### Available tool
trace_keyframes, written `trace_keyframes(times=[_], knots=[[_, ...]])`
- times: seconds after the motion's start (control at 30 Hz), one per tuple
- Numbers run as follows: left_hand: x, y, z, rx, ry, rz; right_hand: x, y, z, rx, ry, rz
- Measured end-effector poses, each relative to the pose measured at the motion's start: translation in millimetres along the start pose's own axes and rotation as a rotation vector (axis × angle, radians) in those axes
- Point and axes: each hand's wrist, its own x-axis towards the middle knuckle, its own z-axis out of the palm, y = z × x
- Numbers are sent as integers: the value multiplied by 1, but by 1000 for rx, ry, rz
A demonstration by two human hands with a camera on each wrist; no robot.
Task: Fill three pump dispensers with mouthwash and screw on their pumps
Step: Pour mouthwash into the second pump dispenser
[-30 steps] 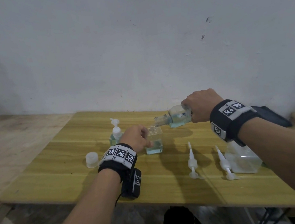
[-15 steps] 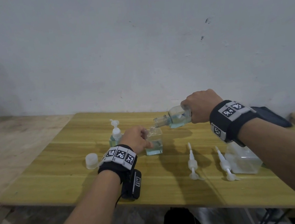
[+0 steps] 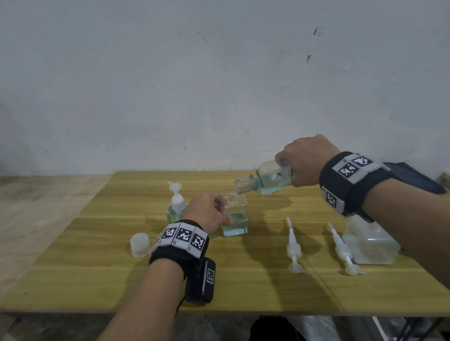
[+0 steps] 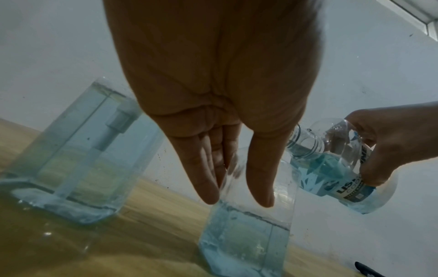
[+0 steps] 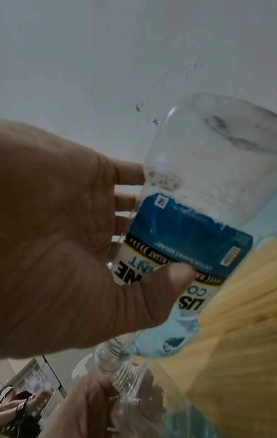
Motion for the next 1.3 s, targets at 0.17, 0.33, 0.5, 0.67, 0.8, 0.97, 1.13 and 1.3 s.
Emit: trace_keyframes(times=[0.17, 0.33, 0.5, 0.67, 0.8, 0.97, 1.13, 1.3], knots=[[0, 0, 0, 5, 4, 5, -1, 0, -1, 4, -6, -7], [0, 0, 0, 8, 5, 5, -2, 0, -3, 0, -7, -9], [0, 1, 0, 17, 15, 6, -1, -1, -4, 0, -11, -6], [-1, 0, 0, 6, 22, 8, -2, -1, -3, 12, -17, -3], [-1, 0, 0, 15, 20, 3, -2, -1, -2, 25, -27, 6], [-2, 1, 0, 11, 17, -5, -6, -3, 4, 68, -52, 38], [-3, 1, 1, 25, 29, -8, -15, -9, 21, 214, -114, 91], [-2, 1, 1, 39, 24, -10, -13, -9, 29, 318, -145, 153]])
